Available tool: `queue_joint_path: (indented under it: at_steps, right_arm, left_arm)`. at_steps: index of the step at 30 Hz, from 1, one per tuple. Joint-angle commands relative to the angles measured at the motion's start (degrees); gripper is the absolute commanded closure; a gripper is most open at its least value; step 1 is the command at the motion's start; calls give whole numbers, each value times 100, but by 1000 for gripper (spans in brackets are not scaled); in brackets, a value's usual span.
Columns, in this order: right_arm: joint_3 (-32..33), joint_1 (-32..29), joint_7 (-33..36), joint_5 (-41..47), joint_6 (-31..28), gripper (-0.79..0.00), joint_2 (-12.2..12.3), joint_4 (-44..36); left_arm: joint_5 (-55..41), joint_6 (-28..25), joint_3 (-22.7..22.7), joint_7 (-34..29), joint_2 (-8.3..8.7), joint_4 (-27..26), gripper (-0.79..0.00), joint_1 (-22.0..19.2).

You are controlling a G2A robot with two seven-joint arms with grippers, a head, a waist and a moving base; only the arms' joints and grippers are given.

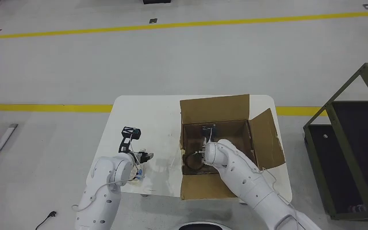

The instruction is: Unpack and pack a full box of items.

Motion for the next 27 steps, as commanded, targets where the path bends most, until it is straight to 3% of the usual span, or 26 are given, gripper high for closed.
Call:
queue_joint_path:
  at_steps: [1,6,10,14,27]
  right_arm:
    - [97,-101,49,-117,-4,0,52,-361]
    - [639,-694,155,-678,-148,0,311,-2089]
    - [1326,-1419,408,-1188,-659,0,564,-3720]
    - [1882,-2014,747,-1490,-1064,0,723,-4738]
    - [2018,-2170,758,-1534,-1164,0,753,-4912]
  left_arm:
    - [0,0,0,0,0,0,-785,0]
    - [0,0,0,0,0,0,-785,0]
    - [0,0,0,0,0,0,-785,0]
    - [0,0,0,0,0,0,-785,0]
    - [0,0,0,0,0,0,-785,0]
